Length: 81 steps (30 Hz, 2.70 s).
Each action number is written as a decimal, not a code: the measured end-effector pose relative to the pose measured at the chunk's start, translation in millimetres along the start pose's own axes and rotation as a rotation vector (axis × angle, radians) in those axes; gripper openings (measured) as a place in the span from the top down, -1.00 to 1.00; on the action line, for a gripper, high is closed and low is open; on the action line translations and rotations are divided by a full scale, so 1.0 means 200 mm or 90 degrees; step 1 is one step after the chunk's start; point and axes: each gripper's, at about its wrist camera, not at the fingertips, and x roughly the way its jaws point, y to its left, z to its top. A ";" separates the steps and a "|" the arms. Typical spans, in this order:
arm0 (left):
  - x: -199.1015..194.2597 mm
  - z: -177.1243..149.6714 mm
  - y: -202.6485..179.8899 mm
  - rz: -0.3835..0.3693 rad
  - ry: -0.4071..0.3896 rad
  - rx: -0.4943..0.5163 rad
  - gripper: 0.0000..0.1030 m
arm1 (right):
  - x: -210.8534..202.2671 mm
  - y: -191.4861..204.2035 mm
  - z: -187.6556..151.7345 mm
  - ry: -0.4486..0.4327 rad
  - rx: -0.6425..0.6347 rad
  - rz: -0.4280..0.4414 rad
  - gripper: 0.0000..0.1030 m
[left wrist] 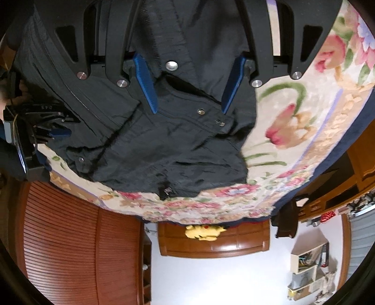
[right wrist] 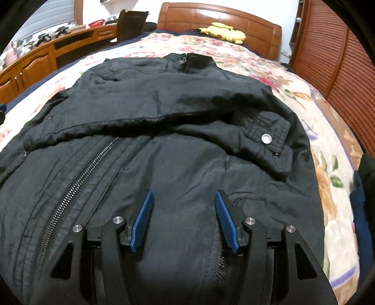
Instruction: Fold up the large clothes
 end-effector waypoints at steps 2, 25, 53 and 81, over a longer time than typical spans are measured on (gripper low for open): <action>0.04 -0.01 -0.03 -0.008 0.018 0.010 -0.09 | 0.02 -0.01 -0.01 0.004 0.008 0.010 -0.14; 0.24 -0.06 -0.09 -0.048 0.138 0.027 0.95 | 0.02 -0.03 -0.03 -0.010 0.028 0.031 -0.19; -0.12 -0.09 0.02 0.010 0.023 0.003 0.18 | 0.00 -0.04 -0.02 -0.006 0.028 0.033 -0.20; -0.52 -0.47 0.07 0.038 0.058 -0.016 -0.18 | -0.76 -0.31 -0.58 -0.064 0.071 -0.021 -0.41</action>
